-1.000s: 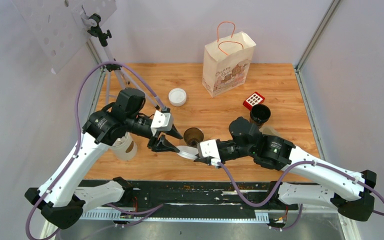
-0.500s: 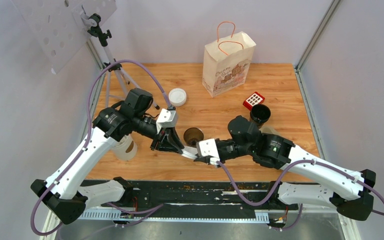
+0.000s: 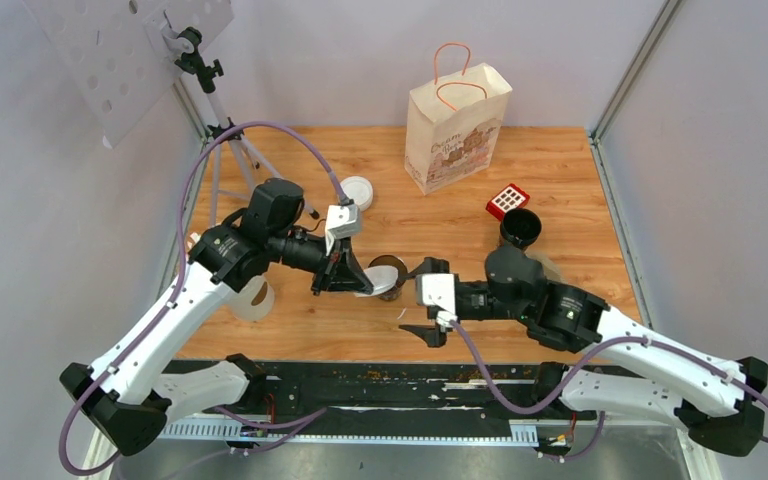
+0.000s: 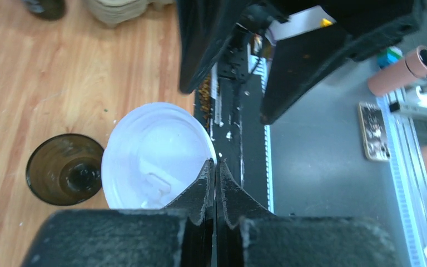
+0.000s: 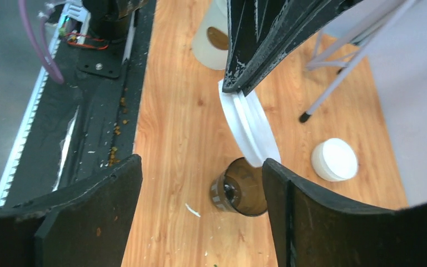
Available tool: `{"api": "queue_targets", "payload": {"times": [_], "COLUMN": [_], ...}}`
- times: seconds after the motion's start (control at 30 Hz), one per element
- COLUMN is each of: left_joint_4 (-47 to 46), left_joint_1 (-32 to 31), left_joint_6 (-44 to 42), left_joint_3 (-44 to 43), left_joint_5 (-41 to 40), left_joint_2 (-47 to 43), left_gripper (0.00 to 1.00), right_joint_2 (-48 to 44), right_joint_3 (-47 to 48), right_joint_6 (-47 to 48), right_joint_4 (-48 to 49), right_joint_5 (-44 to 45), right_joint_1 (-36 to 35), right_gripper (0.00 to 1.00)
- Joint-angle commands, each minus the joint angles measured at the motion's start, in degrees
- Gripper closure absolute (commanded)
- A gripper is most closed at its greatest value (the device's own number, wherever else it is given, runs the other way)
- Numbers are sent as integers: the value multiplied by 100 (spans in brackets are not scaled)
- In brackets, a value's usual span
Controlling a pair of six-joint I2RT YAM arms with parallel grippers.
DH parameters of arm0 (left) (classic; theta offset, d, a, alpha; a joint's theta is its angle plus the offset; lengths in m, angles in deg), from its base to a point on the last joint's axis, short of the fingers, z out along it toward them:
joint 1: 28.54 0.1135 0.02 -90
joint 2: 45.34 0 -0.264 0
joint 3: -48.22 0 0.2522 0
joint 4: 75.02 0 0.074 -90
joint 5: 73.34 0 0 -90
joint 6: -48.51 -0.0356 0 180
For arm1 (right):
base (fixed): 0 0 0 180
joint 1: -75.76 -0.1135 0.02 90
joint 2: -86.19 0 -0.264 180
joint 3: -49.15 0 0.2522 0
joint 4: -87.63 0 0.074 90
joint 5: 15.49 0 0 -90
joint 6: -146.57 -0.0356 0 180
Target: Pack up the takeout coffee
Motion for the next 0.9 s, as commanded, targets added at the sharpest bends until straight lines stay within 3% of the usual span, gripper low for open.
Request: {"api": "queue_targets", "payload": {"times": [0.0, 0.17, 0.23, 0.4, 0.57, 0.87], "left_joint_4": [-1411, -2479, -2995, -4449, -5224, -5341], "left_joint_1": [6, 5, -2, 4, 1, 0], "left_joint_6": [1922, 4133, 4969, 6647, 7619, 8376], "left_joint_3": [145, 257, 380, 821, 1200, 1360], "left_joint_5": [-961, -1904, -2262, -2900, -3358, -3389], "left_joint_2": [-229, -320, -442, -911, -1328, -1445], "left_gripper": [100, 100, 100, 100, 100, 100], "right_joint_2": [-755, -1331, -1311, -1034, -644, -357], "right_joint_3": [-538, -1308, -1452, -1595, -1494, -1454], "right_joint_6": [-447, -573, -546, -406, -488, -611], "right_joint_4": [1260, 2883, 3395, 4520, 5141, 5653], "right_joint_5": [537, 1326, 1567, 1817, 1930, 1943], "right_joint_1": [-4, -8, -11, -13, -11, -13], "right_gripper": [14, 8, 2, 1, 0, 0]}}
